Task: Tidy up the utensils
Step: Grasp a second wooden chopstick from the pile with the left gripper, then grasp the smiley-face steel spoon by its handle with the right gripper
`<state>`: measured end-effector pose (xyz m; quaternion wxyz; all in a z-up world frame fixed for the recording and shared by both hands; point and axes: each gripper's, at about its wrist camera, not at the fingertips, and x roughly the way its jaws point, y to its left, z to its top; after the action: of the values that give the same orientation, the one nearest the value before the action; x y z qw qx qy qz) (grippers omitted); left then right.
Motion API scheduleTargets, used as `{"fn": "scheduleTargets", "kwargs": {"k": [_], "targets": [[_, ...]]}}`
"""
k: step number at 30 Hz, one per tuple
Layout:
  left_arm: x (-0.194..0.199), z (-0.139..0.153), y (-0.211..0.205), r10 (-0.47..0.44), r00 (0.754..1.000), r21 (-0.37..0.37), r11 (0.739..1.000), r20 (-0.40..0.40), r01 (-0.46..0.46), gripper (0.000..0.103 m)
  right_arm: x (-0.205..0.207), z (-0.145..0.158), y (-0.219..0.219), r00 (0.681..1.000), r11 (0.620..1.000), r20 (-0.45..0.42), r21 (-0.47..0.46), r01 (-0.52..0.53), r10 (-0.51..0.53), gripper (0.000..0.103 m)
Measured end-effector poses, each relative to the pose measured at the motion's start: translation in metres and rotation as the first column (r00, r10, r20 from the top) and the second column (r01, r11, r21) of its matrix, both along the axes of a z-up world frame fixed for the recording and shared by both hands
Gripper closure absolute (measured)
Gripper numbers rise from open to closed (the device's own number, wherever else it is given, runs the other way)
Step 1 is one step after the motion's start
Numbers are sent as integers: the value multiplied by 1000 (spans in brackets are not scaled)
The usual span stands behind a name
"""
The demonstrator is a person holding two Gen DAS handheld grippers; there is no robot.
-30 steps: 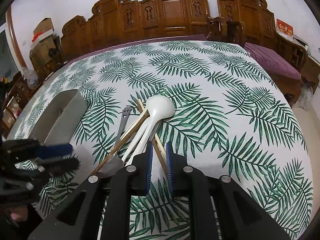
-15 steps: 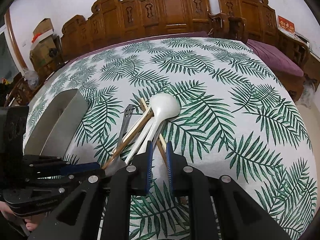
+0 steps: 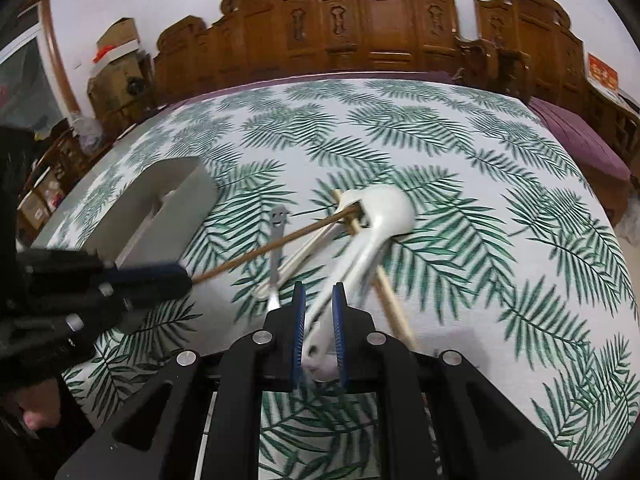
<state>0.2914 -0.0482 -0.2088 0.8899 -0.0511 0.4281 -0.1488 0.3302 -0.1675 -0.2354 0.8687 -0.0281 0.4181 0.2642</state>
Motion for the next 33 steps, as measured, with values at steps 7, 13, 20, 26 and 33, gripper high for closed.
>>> {"fn": "scheduleTargets", "kwargs": {"k": [7,13,20,26,33], "targets": [[-3,19,24,49,998,-25,999,50,-47,99,3,-6,22,998,999,-15,-4,-53,53,88],[-8,32,33,62,995,-40,997,84,-58,99,12,-16,38,995,995,-41,-25,-96,95,76],[-11,40,40,67,992,-44,997,105,-63,99,19,-31,50,991,990,-72,-83,-116,110,76],[-14,41,40,65,992,-38,997,112,-61,99,19,-32,54,989,988,-88,-87,-125,117,76],[-16,41,42,71,991,-36,997,116,-67,99,13,-33,54,984,984,-111,-97,-148,137,82]]}}
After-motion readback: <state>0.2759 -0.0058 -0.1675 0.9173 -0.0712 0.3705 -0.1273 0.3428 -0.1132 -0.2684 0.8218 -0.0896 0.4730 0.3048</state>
